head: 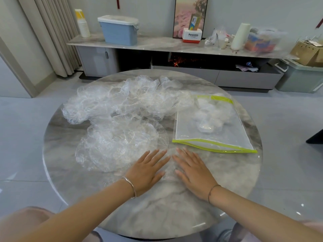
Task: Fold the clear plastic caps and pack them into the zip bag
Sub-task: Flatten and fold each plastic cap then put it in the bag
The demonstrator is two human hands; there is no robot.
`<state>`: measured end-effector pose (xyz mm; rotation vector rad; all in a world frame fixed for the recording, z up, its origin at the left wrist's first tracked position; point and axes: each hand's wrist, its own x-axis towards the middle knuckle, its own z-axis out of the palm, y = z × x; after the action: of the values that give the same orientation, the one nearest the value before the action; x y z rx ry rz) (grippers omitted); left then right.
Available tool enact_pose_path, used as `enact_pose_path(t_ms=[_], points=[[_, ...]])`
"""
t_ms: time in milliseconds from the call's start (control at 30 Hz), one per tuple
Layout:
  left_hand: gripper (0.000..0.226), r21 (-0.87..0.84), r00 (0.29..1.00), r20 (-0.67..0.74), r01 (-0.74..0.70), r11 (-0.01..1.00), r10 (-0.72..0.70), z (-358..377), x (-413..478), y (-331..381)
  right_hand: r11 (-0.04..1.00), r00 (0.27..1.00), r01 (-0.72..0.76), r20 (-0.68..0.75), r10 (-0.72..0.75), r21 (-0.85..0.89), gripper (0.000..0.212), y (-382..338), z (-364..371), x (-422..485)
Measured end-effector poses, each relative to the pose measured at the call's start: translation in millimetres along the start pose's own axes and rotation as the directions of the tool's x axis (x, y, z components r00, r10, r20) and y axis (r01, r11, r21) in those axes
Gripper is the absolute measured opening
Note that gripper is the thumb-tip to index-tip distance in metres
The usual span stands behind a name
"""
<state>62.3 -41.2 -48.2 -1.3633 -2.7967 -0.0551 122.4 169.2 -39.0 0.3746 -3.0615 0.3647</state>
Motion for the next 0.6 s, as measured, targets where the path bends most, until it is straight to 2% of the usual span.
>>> enact_pose_path(t_ms=[67, 133, 200, 367, 467, 500, 533, 600], points=[[0.054, -0.017, 0.994, 0.098, 0.042, 0.999, -0.04, 7.1, 2.1, -1.1, 0.999, 0.992, -0.04, 0.118, 0.042, -0.016, 0.081, 2.8, 7.7, -3.5], [0.061, -0.021, 0.99, 0.117, 0.086, 0.996, -0.083, 4.4, 3.9, 0.9, 0.999, 0.986, -0.045, 0.158, 0.048, -0.025, 0.077, 6.6, 13.0, -4.8], [0.071, -0.033, 0.993, 0.102, 0.056, 0.998, -0.052, 7.7, 5.1, 1.5, 0.999, 0.979, -0.053, 0.199, 0.054, -0.006, 0.071, 8.5, 15.4, -6.7], [0.057, -0.098, 0.983, 0.165, 0.096, 0.991, -0.079, 14.7, 4.1, 4.7, 0.999, 0.976, -0.033, 0.216, 0.035, -0.016, 0.074, 10.1, 17.4, -6.9], [0.074, -0.114, 0.995, 0.098, 0.047, 0.992, -0.036, 8.6, 3.6, 6.5, 1.0, 0.983, -0.009, 0.184, 0.008, 0.003, 0.08, 10.0, 10.7, -6.7], [0.081, -0.129, 0.992, 0.118, 0.069, 0.989, -0.054, 6.9, 3.3, 5.4, 1.0, 0.989, -0.006, 0.151, 0.003, 0.021, 0.081, 9.1, 6.0, -6.6], [0.083, -0.154, 0.995, 0.081, 0.07, 0.986, -0.059, 4.9, 2.6, 4.0, 0.999, 0.995, 0.006, 0.101, -0.011, 0.043, 0.078, 7.8, 0.8, -6.6], [0.062, -0.139, 0.999, 0.022, 0.034, 0.99, -0.031, -2.7, 0.1, 3.7, 0.994, 0.995, 0.097, -0.015, -0.096, 0.053, 0.064, 4.1, -8.7, -8.3]])
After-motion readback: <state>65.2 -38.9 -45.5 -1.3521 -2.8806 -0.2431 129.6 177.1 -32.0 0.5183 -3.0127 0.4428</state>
